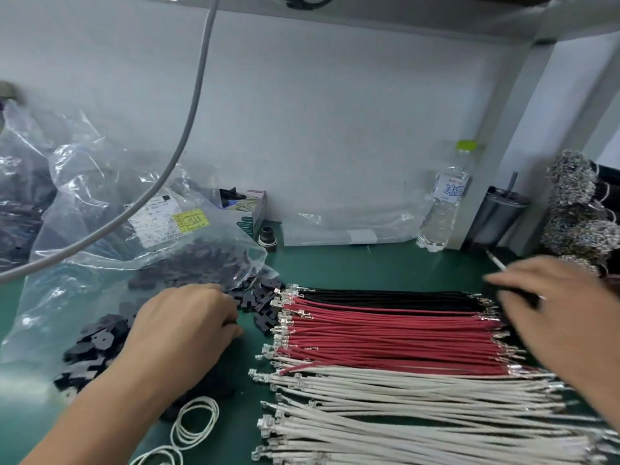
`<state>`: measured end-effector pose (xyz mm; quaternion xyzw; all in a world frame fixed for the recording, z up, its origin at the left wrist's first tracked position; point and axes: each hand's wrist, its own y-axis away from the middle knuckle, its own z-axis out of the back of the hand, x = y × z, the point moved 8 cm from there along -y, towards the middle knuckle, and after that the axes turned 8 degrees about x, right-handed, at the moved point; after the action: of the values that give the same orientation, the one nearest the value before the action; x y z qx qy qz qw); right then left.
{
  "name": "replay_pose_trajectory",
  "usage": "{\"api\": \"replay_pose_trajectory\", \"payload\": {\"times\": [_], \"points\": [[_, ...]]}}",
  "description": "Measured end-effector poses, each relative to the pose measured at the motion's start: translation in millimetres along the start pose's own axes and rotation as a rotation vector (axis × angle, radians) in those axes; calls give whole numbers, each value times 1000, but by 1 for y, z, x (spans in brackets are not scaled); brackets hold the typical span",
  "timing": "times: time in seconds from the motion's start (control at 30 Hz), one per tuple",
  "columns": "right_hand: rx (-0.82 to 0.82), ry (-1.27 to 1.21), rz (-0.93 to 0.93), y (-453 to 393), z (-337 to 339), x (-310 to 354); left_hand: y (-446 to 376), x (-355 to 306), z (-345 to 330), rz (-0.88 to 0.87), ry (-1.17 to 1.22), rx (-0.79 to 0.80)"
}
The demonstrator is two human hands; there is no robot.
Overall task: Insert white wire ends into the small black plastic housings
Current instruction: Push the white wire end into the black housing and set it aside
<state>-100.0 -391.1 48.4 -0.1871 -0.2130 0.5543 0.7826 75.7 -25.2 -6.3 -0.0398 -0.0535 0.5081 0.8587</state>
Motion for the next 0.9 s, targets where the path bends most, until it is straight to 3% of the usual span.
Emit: {"api": "replay_pose_trajectory", "payload": {"times": [0.13, 0.33, 0.6, 0.9], "points": [[231, -158, 217, -28, -60, 113, 3, -7, 6, -61, 84, -164], [541, -272, 184, -51, -140, 157, 4, -5, 9, -90, 347, -362], [333, -272, 298, -52, -118, 158, 11, -16, 20, -175, 599, -484], [154, -342, 417, -51, -54, 167, 18, -30, 24, -259, 748, -396]]}}
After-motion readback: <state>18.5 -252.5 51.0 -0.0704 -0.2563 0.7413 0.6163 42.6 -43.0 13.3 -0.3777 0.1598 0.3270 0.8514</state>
